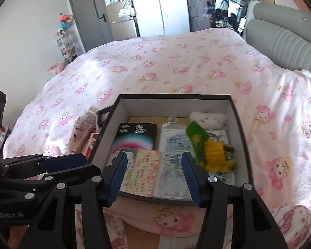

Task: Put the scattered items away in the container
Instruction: 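Withdraw the left gripper from the box toward the beige fabric mask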

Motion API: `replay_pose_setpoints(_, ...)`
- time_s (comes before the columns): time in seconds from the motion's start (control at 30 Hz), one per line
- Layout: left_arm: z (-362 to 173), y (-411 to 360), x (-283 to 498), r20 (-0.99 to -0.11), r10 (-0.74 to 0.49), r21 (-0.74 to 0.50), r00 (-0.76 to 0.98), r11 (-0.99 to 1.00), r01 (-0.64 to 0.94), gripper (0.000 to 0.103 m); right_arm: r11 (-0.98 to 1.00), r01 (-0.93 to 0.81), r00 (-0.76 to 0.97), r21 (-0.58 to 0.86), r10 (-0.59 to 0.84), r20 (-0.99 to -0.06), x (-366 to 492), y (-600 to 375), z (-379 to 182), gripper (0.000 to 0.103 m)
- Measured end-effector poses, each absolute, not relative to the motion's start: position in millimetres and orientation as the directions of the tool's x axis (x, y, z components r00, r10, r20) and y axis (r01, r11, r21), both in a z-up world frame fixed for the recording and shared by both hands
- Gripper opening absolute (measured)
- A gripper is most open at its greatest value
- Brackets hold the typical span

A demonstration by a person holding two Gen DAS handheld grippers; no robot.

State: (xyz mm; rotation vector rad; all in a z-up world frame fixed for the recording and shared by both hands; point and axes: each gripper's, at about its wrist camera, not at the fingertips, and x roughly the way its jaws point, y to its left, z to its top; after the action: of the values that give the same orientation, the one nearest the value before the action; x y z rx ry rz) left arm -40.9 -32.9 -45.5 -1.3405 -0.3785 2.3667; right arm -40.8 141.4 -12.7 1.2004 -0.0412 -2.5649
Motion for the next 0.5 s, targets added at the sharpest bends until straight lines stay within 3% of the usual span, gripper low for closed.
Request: replay_pose_setpoints(0.5,-79.6,-192.8,-13.9,-0.801,0.308,-0.390,-0.513,-0.919,0.058,0.043,-0.828,0.512,-0.382,0.228,-0.458,-0.803,-54.2,-23.8,-53.4,0.051)
